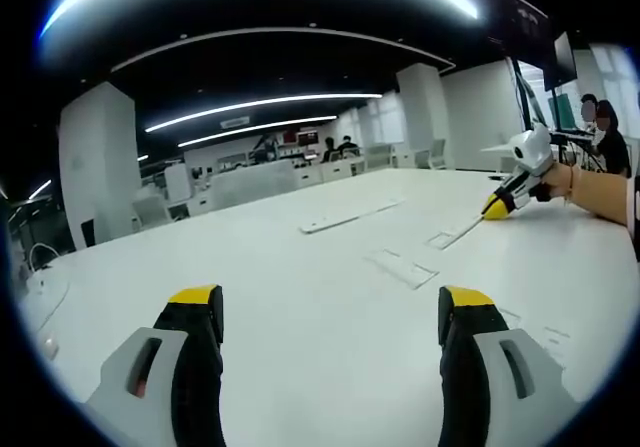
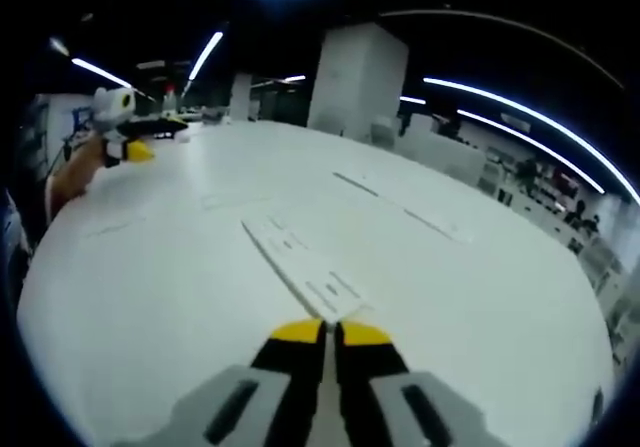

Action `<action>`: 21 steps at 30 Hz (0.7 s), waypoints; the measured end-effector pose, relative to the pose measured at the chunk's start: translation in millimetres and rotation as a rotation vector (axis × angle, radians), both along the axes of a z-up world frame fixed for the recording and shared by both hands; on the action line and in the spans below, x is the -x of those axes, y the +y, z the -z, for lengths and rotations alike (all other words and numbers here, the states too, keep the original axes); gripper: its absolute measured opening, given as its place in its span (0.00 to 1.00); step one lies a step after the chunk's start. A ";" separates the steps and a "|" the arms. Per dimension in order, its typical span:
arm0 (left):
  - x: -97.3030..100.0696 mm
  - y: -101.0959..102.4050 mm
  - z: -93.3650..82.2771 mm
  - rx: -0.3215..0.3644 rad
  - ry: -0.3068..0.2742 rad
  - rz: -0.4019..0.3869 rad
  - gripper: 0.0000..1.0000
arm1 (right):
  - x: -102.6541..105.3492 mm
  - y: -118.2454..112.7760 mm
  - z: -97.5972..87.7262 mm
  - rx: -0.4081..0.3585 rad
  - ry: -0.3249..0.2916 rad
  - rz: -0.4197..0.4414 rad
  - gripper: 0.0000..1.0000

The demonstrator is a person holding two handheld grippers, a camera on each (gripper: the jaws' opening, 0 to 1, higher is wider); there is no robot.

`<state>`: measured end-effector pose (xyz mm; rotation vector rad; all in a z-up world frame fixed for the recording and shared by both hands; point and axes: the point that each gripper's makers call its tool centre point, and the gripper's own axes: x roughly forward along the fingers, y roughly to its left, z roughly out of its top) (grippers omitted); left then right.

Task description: Locate the socket holder cover, grip the socket holder cover, clip it into the socket holder slot.

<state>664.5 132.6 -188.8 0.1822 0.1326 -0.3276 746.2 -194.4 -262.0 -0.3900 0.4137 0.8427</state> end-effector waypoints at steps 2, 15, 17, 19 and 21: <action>-0.1 0.0 -0.3 0.000 0.000 0.000 0.87 | -0.5 -0.2 -0.2 0.001 -0.002 -0.002 0.08; -4.8 3.0 -3.5 0.000 0.006 0.002 0.87 | 1.2 1.7 0.0 -0.001 -0.003 -0.007 0.08; -4.6 2.7 -2.9 0.000 0.006 0.002 0.87 | 1.2 1.8 0.1 -0.001 -0.002 -0.006 0.08; -3.8 2.4 -1.8 0.000 0.006 0.001 0.87 | 0.2 0.3 0.3 0.004 -0.003 0.002 0.08; -4.9 4.0 -2.4 -0.002 0.006 -0.001 0.87 | -1.5 -4.2 -1.2 0.008 -0.004 0.012 0.09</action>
